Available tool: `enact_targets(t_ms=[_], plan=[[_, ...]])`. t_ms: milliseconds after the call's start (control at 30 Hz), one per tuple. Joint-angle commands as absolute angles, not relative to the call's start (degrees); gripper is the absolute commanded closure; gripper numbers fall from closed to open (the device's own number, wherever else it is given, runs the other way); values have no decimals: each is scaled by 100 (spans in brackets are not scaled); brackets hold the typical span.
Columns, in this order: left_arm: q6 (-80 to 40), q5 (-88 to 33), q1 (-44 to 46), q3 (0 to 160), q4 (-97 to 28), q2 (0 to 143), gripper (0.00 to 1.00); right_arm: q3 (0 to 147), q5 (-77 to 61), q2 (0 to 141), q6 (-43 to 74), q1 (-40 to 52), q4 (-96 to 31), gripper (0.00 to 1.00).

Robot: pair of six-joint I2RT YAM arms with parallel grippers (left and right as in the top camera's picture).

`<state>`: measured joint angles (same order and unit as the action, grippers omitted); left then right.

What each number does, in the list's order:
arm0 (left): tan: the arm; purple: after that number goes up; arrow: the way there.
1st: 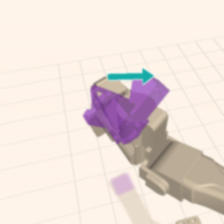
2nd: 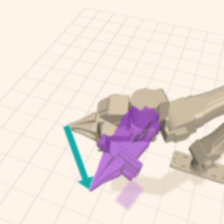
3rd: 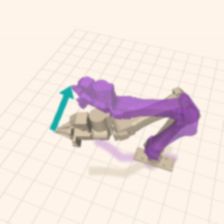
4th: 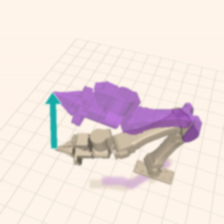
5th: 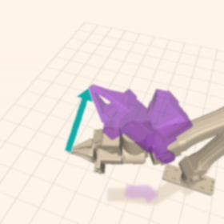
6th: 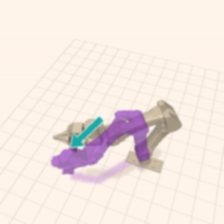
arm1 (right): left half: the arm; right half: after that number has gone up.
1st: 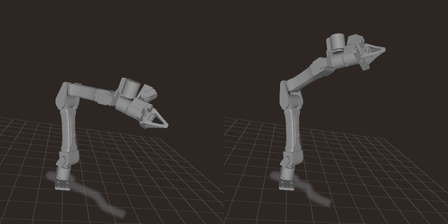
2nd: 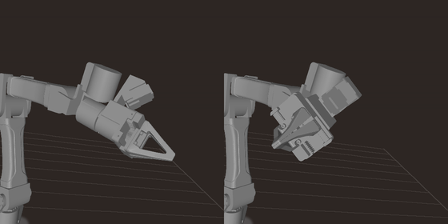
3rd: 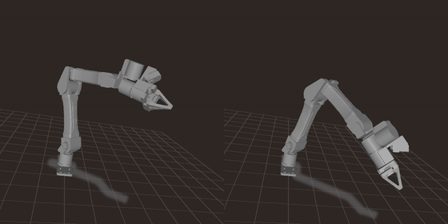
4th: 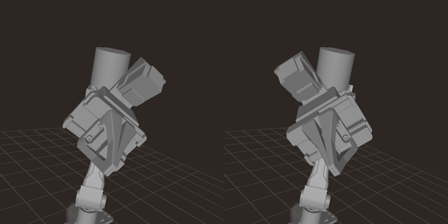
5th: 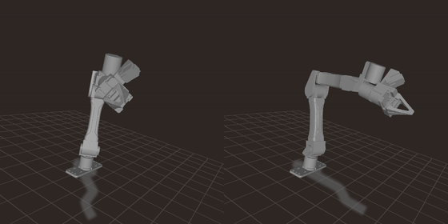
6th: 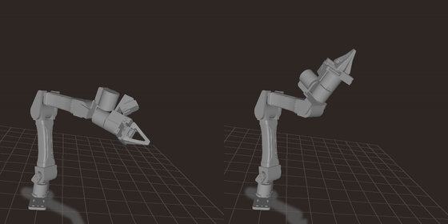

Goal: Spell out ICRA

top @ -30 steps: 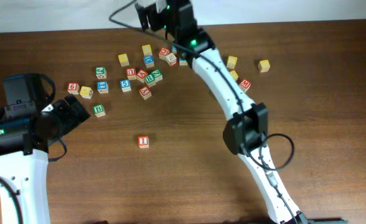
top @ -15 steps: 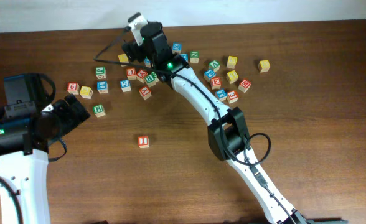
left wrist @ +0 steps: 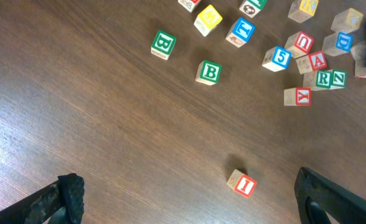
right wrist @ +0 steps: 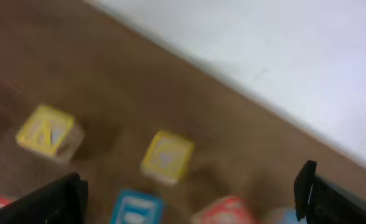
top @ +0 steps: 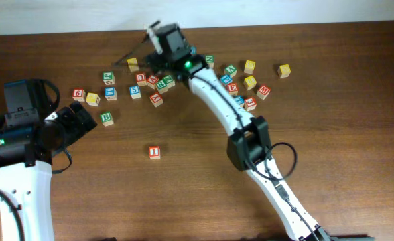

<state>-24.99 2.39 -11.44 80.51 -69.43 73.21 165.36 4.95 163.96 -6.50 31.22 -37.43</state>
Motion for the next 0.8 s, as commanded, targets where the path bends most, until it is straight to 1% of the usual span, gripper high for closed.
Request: enact_targets(t_ms=[0, 67, 100, 200, 233, 367, 467, 567, 767], plan=[[-2567, 298, -1179, 8034, -6930, 7330, 1, 17688, 676, 14897, -390, 2528, -4877, 2], [-2567, 298, -1179, 8034, -6930, 7330, 1, 17965, 672, 14547, -121, 2189, -5684, 2], [-2567, 298, -1179, 8034, -6930, 7330, 1, 18011, 672, 14162, 226, 1774, -6431, 2], [-2567, 298, -1179, 8034, -6930, 7330, 1, 18009, 670, 13819, 631, 1109, -7435, 2], [-2567, 298, -1179, 8034, -6932, 7330, 1, 18009, 663, 13762, 757, 786, -7891, 2], [-2569, 298, -1179, 8034, -6930, 7330, 1, 17954, 648, 13819, 1210, -95, -9061, 2], [-2569, 298, -1179, 8034, -6930, 7328, 1, 17773, 648, 13941, 1406, -679, -9627, 2], [-2569, 298, -1179, 8034, -6930, 7330, 1, 17410, 600, 13990, 1400, -1083, -9734, 2], [-2567, 298, -1179, 8034, -6930, 7330, 1, 16442, 499, 13990, 1402, -1396, -9732, 2]])
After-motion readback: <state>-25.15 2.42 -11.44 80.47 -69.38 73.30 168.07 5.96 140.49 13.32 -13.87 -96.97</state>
